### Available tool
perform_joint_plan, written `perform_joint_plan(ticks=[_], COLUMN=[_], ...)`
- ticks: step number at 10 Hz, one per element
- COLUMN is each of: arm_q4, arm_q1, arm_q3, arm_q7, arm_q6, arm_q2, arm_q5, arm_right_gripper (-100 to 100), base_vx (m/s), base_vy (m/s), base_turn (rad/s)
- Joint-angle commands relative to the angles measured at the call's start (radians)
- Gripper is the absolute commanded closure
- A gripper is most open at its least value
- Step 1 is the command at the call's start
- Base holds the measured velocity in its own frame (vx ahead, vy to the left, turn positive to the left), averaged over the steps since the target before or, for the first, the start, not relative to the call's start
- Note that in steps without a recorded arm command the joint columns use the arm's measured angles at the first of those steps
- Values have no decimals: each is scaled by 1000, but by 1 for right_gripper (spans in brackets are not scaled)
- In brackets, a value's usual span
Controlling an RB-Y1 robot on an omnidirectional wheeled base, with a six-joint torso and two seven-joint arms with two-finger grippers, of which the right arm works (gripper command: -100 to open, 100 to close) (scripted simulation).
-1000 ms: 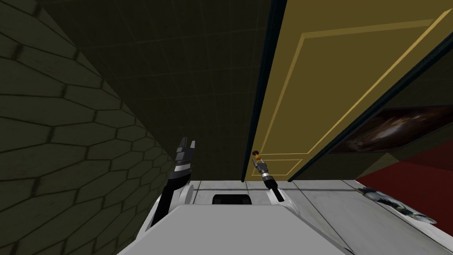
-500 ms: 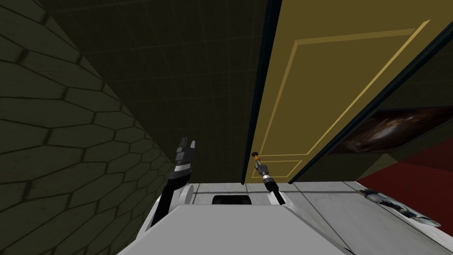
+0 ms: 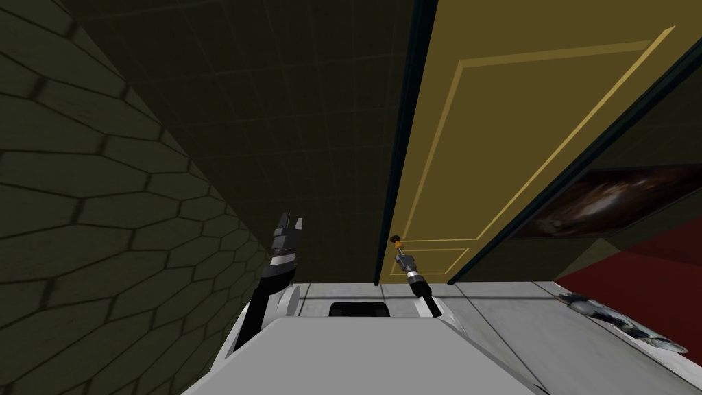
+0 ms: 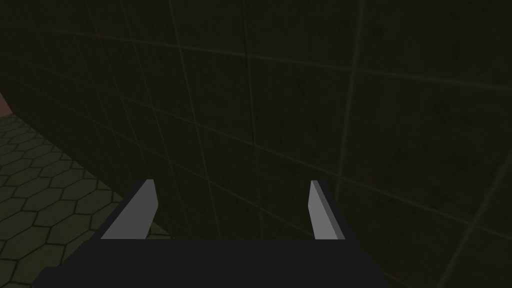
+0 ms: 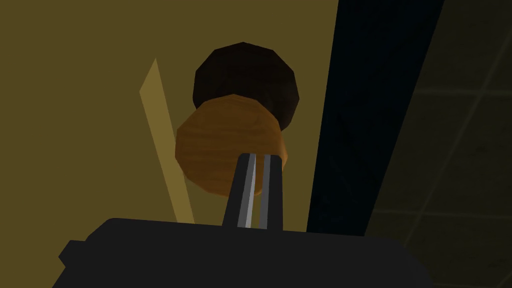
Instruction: Pull the door open
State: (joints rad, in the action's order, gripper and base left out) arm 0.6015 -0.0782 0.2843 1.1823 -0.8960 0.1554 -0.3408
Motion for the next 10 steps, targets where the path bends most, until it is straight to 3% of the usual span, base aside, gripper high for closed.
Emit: perform_joint_plan(ticks=[1, 10], arm_q4=[-1, 6], arm_q1=[-2, -4], arm_q3=[-3, -28], arm_q7=[-29, -249], arm_q6=[1, 4], arm_q2=[-1, -2], arm_q5=[10, 98], arm_right_gripper=[-100, -100], base_vx=[-33, -25], base_vy=[2, -6], base_turn=[43, 49])
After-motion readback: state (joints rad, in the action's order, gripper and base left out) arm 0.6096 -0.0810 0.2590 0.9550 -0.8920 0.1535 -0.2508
